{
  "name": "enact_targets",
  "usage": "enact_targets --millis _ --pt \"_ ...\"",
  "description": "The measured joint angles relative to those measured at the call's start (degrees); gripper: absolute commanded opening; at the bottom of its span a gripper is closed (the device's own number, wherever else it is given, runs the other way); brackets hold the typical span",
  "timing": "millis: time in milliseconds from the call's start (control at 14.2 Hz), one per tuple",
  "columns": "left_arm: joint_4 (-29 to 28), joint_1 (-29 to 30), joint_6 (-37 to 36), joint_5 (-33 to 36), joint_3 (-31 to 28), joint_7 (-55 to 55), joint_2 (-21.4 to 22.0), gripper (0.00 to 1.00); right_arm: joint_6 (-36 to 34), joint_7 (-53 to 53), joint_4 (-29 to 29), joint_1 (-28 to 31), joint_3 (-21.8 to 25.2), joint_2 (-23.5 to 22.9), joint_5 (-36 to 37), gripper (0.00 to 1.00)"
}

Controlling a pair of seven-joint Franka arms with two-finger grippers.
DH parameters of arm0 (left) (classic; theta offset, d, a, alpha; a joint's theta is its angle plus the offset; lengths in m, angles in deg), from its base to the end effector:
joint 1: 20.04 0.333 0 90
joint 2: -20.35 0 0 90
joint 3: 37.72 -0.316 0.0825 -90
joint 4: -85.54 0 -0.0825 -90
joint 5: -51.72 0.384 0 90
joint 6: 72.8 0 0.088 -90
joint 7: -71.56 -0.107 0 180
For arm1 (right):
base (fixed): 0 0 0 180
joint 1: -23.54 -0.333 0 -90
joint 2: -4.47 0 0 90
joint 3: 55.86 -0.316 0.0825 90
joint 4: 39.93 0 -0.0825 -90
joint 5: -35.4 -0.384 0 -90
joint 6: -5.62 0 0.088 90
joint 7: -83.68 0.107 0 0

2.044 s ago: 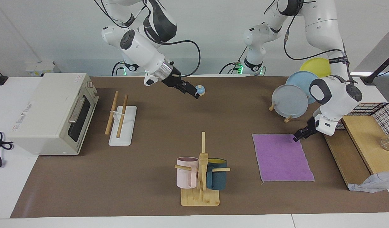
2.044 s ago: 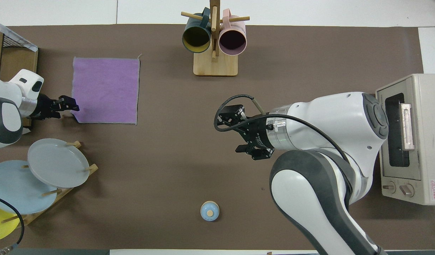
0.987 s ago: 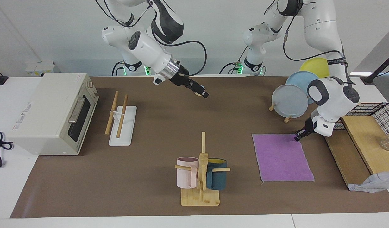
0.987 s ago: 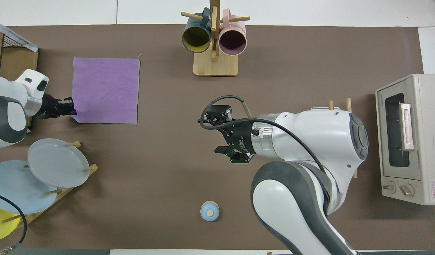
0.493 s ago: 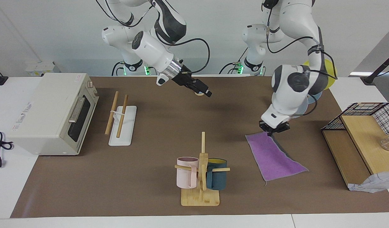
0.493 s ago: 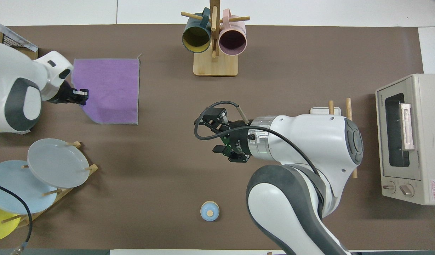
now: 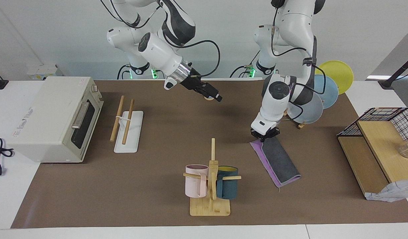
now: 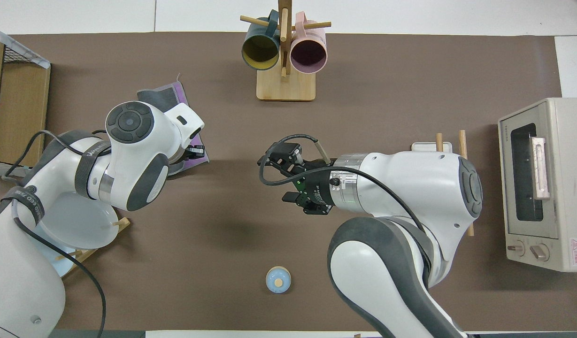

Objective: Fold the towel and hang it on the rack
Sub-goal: 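Lift the purple towel with the left gripper, folding it over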

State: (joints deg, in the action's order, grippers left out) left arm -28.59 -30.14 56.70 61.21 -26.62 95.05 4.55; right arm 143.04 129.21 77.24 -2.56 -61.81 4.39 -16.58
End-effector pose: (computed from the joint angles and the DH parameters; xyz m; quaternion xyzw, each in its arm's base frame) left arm 0.5627 -0.2093 0.3267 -0.9989 0.0292 -0.0143 0.0348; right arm 0.4909 0.3144 0.4789 -0.8476 0.3678 0.0956 0.3702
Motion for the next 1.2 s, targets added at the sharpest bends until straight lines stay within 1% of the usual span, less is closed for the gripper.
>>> enact_targets --millis 282,352,493,564,705,775,916,987,1057,1128,1198 --pt "0.34 0.79 -0.02 -2.66 -0.01 2.29 1.28 1.00 0.03 0.00 0.00 0.00 0.00 0.00 0.00 1.00" --pt "0.36 1.92 -0.04 -3.53 -0.02 1.13 1.93 1.00 0.03 0.00 0.00 0.00 0.00 0.00 0.00 1.00" --pt "0.13 5.42 0.08 -7.97 -0.12 -6.23 2.55 1.00 0.03 0.00 0.00 0.00 0.00 0.00 0.00 1.00" --pt "-0.74 7.78 1.30 -11.23 -0.16 -10.79 2.52 1.00 0.03 0.00 0.00 0.00 0.00 0.00 0.00 1.00" --pt "-4.82 10.76 8.65 -17.25 -0.23 -17.04 2.22 1.00 0.03 0.00 0.00 0.00 0.00 0.00 0.00 1.00" --pt "-6.87 11.23 11.85 -18.84 -0.22 -18.69 1.74 0.98 0.03 0.00 0.00 0.00 -0.01 0.00 0.00 1.00" --pt "-8.56 11.31 14.32 -20.10 -0.20 -19.38 0.69 0.80 0.03 0.00 0.00 0.00 -0.01 0.00 0.00 1.00" --pt "-8.55 11.32 14.70 -20.75 -0.22 -19.39 0.52 0.67 0.03 0.00 0.00 0.00 -0.01 0.00 0.00 1.00" --pt "-8.53 11.35 14.74 -21.31 -0.24 -19.40 0.56 0.56 0.03 0.00 0.00 0.00 -0.01 0.00 0.00 1.00" --pt "-8.53 11.37 14.74 -21.74 -0.25 -19.41 0.57 0.49 0.03 0.00 0.00 0.00 -0.01 0.00 0.00 1.00" --pt "-8.53 11.36 14.74 -22.10 -0.21 -19.43 0.55 0.39 0.03 0.00 0.00 0.00 -0.01 0.00 0.00 1.00"
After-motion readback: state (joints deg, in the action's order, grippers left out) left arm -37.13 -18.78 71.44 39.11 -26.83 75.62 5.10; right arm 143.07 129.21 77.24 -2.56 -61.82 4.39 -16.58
